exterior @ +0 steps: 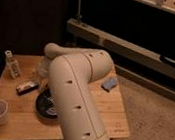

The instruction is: Place the eraser on the white sponge

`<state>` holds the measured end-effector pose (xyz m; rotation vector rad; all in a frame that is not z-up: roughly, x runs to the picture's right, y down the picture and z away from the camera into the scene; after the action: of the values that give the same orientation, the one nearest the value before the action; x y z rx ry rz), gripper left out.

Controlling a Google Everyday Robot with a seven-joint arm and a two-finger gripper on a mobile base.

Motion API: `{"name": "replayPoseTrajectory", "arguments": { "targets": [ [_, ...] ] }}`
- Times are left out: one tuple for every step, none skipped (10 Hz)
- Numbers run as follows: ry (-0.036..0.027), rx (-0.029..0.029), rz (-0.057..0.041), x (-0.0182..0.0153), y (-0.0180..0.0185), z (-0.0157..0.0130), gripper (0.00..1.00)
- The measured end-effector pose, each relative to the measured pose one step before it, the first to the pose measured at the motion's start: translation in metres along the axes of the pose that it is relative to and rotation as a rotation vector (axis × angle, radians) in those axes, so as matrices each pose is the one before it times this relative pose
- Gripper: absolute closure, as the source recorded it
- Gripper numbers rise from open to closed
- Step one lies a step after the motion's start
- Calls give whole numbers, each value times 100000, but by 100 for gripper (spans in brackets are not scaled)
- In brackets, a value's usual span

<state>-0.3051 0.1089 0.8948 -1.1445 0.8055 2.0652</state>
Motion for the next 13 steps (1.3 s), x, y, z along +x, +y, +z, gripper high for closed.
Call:
{"name": "replayPoseTrajectory", "arguments": {
  "targets": [
    [763, 1139, 17, -58, -39, 250, 57],
    [327, 457, 29, -31, -16, 88, 64],
    [474, 463, 106, -61, -41, 95, 75],
    [664, 184, 160, -92, -48, 65, 86],
    [1589, -726, 290, -147, -194, -138, 95],
    [2251, -2019, 179, -367, -413, -562, 100],
    [2348, -3691, 232, -378, -695, -1362, 100],
    [1687, -5012, 644, -322, -749, -2536, 100],
    [579, -3904, 1081, -485, -914, -3008, 100],
    [229, -3541, 1564, -807, -1132, -3009, 100],
    [147, -4754, 2853, -1878, -1526, -3936, 100],
    [-414, -3363, 2650, -1656, -755, -2890, 100],
    [-400, -1776, 1742, -1106, -397, -1688, 100]
  ]
}}
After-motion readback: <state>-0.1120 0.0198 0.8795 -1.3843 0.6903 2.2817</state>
